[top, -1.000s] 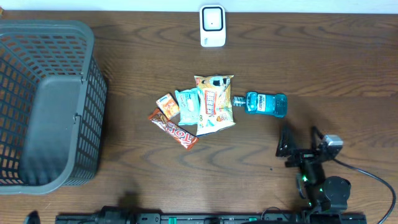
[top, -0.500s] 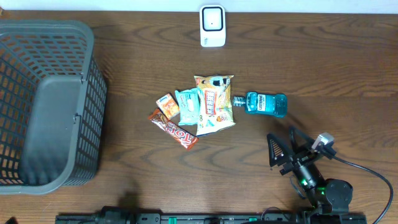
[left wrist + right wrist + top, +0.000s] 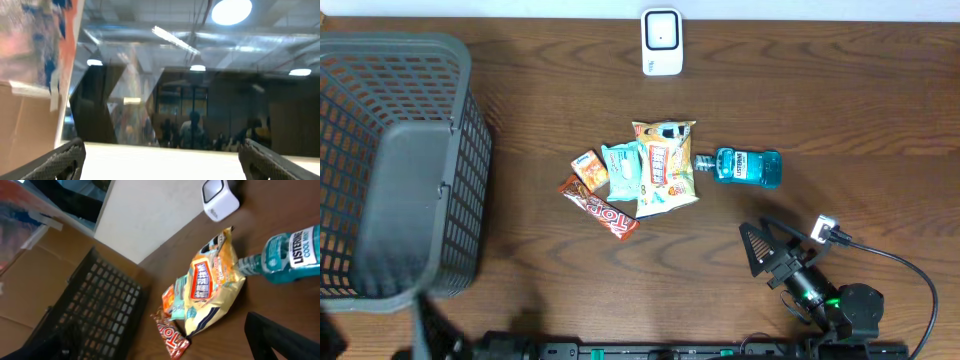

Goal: Scan the item barcode
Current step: 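Raise the right arm from rest and turn it toward the items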

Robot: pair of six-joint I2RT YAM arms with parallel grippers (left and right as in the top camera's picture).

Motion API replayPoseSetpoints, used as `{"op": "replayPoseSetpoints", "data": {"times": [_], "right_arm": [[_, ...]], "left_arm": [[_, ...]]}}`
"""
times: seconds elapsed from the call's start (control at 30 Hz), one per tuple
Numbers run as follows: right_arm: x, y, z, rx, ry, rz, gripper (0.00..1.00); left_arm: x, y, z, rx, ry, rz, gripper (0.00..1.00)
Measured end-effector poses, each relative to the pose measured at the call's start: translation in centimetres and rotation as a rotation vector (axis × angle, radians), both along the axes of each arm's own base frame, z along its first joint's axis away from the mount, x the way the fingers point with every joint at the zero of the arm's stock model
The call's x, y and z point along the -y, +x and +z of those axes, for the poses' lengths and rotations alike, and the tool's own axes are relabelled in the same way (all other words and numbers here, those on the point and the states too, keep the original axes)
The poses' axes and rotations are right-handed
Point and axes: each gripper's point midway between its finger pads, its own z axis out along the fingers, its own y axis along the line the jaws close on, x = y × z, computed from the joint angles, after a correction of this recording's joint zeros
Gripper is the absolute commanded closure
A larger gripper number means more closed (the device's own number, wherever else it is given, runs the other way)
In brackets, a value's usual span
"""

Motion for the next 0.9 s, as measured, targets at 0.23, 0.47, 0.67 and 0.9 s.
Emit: {"op": "replayPoseSetpoints", "data": {"times": [0.23, 0.47, 0.67, 0.9], "right_arm": [[-0.5, -0.4, -0.1, -0.019, 0.022, 0.037, 0.01], [-1.3, -0.9, -0.1, -0.045, 0.049, 0.082, 0.01], [-2.8, -1.5, -0.4, -0.072, 0.057, 0.135, 0.01], [-3.7, -0.9, -3.2, -0.213, 0.037, 0.105, 0.01]], "left_arm": [[0.7, 7.0, -7.1, -0.2, 0.02, 0.002, 0.02], [2.0, 10.8, -13.2, -0.369, 0.003, -0.074, 0.02], [4.0, 13.2, -18.6, -0.494, 0.036, -0.172, 0.02], [5.1, 14.2, -21.6, -0.56, 0.046, -0.23, 0.02]]}}
